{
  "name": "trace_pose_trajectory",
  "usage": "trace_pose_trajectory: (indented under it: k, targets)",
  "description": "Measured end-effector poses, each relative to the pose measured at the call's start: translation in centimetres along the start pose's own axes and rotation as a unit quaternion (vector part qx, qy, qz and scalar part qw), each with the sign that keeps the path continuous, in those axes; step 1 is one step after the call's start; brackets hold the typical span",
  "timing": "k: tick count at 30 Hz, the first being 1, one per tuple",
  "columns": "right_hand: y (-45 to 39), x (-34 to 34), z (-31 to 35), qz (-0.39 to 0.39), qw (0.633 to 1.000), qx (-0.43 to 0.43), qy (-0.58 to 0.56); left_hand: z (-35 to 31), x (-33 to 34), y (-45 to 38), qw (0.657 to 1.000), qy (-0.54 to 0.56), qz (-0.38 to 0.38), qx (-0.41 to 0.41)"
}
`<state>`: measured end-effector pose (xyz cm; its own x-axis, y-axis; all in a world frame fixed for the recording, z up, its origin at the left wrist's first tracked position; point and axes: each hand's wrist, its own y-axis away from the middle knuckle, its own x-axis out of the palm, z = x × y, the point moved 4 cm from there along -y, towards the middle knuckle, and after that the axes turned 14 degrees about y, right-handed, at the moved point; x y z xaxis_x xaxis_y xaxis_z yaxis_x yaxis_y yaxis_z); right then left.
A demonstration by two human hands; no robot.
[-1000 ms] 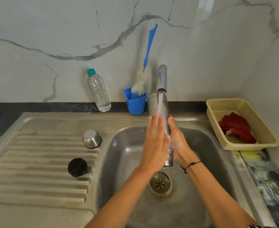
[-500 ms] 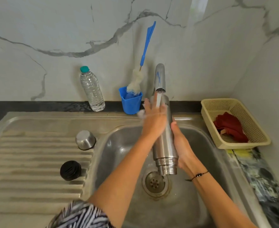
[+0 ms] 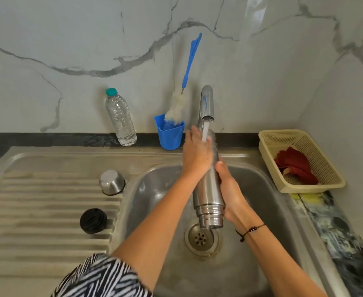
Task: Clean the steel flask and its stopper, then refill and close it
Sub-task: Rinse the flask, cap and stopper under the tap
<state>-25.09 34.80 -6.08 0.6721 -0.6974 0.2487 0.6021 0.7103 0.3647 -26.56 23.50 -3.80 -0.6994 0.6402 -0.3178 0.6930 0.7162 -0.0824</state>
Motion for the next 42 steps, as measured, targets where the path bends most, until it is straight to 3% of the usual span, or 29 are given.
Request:
trace_pose_trajectory:
  k: [4, 8, 11, 15, 21, 23, 27, 31, 37, 42]
  targets:
    - [-0.5, 0.3, 1.8, 0.004, 0.997, -0.043, -0.058, 0.0, -0.3, 5.0, 0.99, 0.019, 0.075, 0.116]
    - [-0.9, 0.7, 2.6, -0.006, 0.999, -0.051, -0.008, -0.1, -0.8, 9.6, 0.98, -0.048, 0.1, 0.166]
    - [-0.8, 1.1, 2.2, 0.001, 0.998, -0.04, -0.044, 0.1, -1.1, 8.5, 0.981, -0.068, 0.123, 0.131]
    - [-0.3, 1.1, 1.8, 0.019, 0.996, -0.045, -0.079, -1.1, -1.2, 5.1, 0.988, 0.046, 0.098, 0.109]
    - [1.3, 0.7, 1.6, 0.018, 0.997, -0.069, -0.015, -1.5, -1.6, 0.6, 0.972, 0.222, 0.047, -0.058]
    - [1.1, 0.3, 1.4, 0.007, 0.999, -0.051, 0.004, -1.6, -1.4, -0.3, 0.979, 0.184, 0.062, -0.059]
    - [0.6, 0.2, 1.9, 0.009, 0.996, -0.022, 0.089, -1.1, -1.3, -0.4, 0.991, 0.113, 0.017, -0.074]
    - [0.2, 1.0, 1.8, 0.003, 0.999, -0.001, 0.047, -1.4, -1.3, 0.8, 0.998, 0.046, 0.04, -0.019]
    - [-0.6, 1.0, 2.1, -0.003, 0.997, -0.04, 0.059, -0.8, -1.1, 5.4, 0.991, 0.007, 0.093, 0.091]
    - [-0.6, 0.6, 3.7, -0.019, 0.994, -0.058, 0.088, -0.1, -0.8, 10.4, 0.985, 0.063, 0.105, 0.121]
